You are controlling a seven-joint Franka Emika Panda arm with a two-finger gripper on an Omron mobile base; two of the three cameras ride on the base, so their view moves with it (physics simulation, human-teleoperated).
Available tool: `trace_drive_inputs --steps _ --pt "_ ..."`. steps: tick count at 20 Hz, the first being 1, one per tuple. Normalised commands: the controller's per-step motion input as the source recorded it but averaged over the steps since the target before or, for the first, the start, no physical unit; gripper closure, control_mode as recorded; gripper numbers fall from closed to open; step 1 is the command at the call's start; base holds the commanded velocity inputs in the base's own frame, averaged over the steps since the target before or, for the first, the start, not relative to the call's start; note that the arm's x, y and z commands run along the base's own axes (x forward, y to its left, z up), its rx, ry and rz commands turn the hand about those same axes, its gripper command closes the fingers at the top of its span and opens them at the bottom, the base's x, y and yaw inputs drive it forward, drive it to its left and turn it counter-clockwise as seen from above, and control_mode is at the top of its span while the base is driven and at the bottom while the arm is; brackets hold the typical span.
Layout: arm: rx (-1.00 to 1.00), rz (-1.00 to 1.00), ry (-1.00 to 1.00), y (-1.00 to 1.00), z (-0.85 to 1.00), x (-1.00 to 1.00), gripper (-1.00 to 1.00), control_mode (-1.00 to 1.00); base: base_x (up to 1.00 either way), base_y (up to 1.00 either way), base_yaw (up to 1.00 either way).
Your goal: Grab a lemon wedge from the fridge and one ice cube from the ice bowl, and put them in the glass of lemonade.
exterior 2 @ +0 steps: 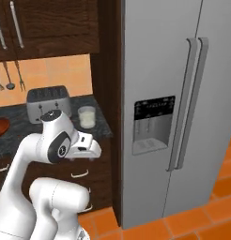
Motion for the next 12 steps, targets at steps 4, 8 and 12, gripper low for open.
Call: trace_drive_inputs --steps 4,8,12 --pt "0.0 0.0 0.0 0.0 0.0 0.0 -1.0 1.0 -0.07 -0.74 0.02" --pt "0.0 0.0 0.0 0.0 0.0 0.0 -1.0 1.0 0.03 -0.88 -0.09" --pt "0.0 0.0 0.0 0.0 0.0 0.0 -1.0 1.0 0.1 -1.0 0.02"
